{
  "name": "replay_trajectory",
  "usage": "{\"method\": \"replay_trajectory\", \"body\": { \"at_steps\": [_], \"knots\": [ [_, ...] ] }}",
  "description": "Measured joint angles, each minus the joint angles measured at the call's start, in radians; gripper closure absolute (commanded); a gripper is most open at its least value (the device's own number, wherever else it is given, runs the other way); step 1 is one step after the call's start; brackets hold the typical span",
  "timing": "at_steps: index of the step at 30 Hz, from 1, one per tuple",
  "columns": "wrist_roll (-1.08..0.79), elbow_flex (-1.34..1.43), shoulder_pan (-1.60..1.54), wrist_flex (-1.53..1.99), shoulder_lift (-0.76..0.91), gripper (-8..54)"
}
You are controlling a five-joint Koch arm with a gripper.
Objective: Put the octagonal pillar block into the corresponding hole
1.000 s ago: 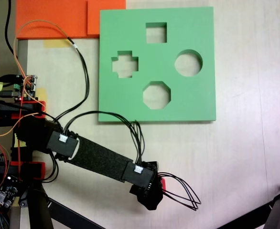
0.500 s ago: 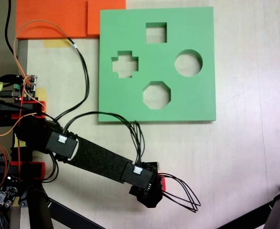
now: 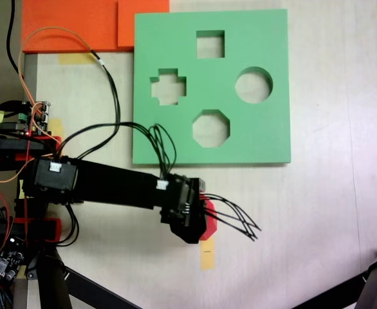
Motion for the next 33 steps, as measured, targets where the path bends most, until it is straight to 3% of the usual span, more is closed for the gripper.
{"method": "replay_trajectory", "body": {
  "at_steps": [4, 18, 33],
  "knots": [
    [0.104, -0.040, -0.132, 0.003, 0.000, 27.2],
    [0.428, -0.130, -0.509, -0.009, -0.078, 27.1],
    [0.518, -0.132, -0.561, -0.052, -0.149, 27.0]
  ]
}}
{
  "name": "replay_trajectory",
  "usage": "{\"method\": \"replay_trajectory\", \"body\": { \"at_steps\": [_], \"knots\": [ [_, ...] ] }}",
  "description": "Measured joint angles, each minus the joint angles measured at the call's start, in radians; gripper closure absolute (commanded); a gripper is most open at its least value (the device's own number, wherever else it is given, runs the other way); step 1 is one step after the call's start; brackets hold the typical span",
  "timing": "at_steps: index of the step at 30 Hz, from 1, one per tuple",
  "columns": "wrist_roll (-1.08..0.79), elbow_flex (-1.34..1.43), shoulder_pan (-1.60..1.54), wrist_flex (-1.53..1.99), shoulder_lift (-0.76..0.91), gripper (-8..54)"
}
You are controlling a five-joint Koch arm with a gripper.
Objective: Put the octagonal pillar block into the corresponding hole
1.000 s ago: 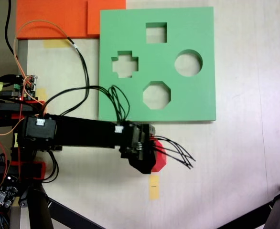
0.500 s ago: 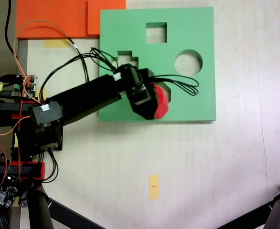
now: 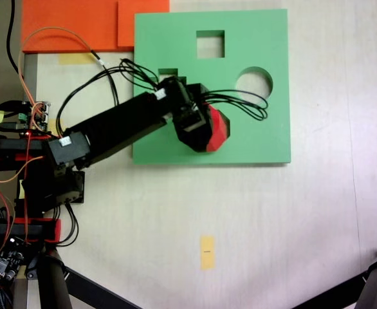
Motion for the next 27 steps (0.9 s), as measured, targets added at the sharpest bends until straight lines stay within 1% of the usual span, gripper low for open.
{"method": "replay_trajectory", "body": {
  "at_steps": [11, 23, 24, 25, 26, 27],
  "knots": [
    [0.063, -0.035, -0.015, -0.091, -0.061, 27.0],
    [0.075, -0.037, -0.026, -0.120, -0.095, 26.6],
    [0.080, -0.037, -0.026, -0.120, -0.101, 25.0],
    [0.084, -0.037, -0.026, -0.121, -0.104, 21.5],
    [0.084, -0.037, -0.026, -0.121, -0.115, 14.6],
    [0.081, -0.037, -0.026, -0.121, -0.121, 5.5]
  ]
}}
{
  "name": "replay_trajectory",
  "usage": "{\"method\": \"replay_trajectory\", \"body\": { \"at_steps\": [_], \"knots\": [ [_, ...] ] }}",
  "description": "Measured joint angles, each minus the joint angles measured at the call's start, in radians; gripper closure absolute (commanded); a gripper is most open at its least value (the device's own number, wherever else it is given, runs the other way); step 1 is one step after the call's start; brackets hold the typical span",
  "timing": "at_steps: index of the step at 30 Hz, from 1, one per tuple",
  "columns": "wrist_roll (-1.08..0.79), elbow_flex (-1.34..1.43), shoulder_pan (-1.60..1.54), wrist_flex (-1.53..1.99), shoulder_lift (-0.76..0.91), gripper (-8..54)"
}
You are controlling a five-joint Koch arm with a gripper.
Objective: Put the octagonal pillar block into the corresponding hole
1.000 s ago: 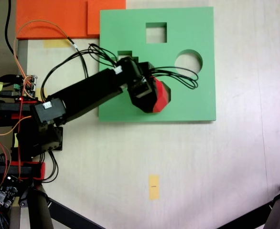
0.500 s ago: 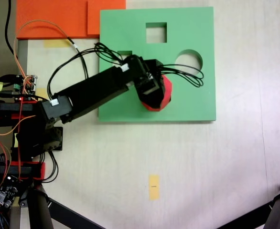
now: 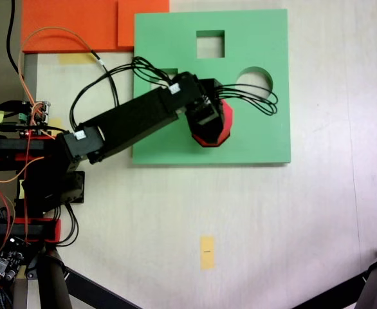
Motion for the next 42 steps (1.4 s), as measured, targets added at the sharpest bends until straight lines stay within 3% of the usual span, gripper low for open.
{"method": "replay_trajectory", "body": {
  "at_steps": [1, 4, 11, 15, 19, 24, 25, 28, 30, 33, 36, 42],
  "knots": [
    [-0.002, 0.000, 0.000, 0.000, -0.002, 4.6],
    [0.000, 0.000, 0.000, 0.006, -0.005, -6.5],
    [-0.002, 0.038, 0.000, 0.028, 0.041, -6.6],
    [-0.063, 0.046, -0.018, 0.049, 0.179, -6.4],
    [-0.325, 0.138, 0.020, 0.061, 0.437, -5.3],
    [-0.931, 0.261, 0.181, 0.040, 0.707, -4.7],
    [-1.023, 0.334, 0.206, 0.008, 0.744, -1.8],
    [-1.253, 0.822, 0.239, -0.354, 0.960, 10.8],
    [-1.381, 1.178, 0.270, -0.721, 1.120, 10.8],
    [-1.664, 1.278, 0.339, -0.991, 1.134, 7.4],
    [-1.818, 1.454, 0.419, -1.037, 1.134, 7.4],
    [-1.881, 1.763, 0.456, -1.163, 1.134, 7.4]
  ]
}}
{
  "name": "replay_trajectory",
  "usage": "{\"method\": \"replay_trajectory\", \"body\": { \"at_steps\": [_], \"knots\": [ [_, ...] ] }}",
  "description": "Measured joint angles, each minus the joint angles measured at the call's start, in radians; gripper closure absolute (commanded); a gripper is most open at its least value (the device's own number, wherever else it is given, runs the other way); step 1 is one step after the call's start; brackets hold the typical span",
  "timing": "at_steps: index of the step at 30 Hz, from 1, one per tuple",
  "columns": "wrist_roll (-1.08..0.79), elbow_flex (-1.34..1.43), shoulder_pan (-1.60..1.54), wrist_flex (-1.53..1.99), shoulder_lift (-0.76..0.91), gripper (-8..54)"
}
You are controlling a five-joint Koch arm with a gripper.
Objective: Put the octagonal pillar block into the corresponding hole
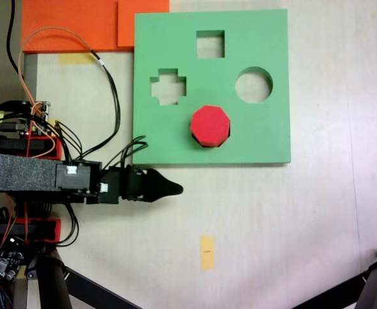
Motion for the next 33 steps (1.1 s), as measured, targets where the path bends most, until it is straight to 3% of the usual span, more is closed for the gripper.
{"method": "replay_trajectory", "body": {
  "at_steps": [7, 33],
  "knots": [
    [-0.002, 0.276, 0.003, -0.325, 0.000, 8.7],
    [0.011, 0.278, 0.003, -0.328, 0.000, 10.8]
  ]
}}
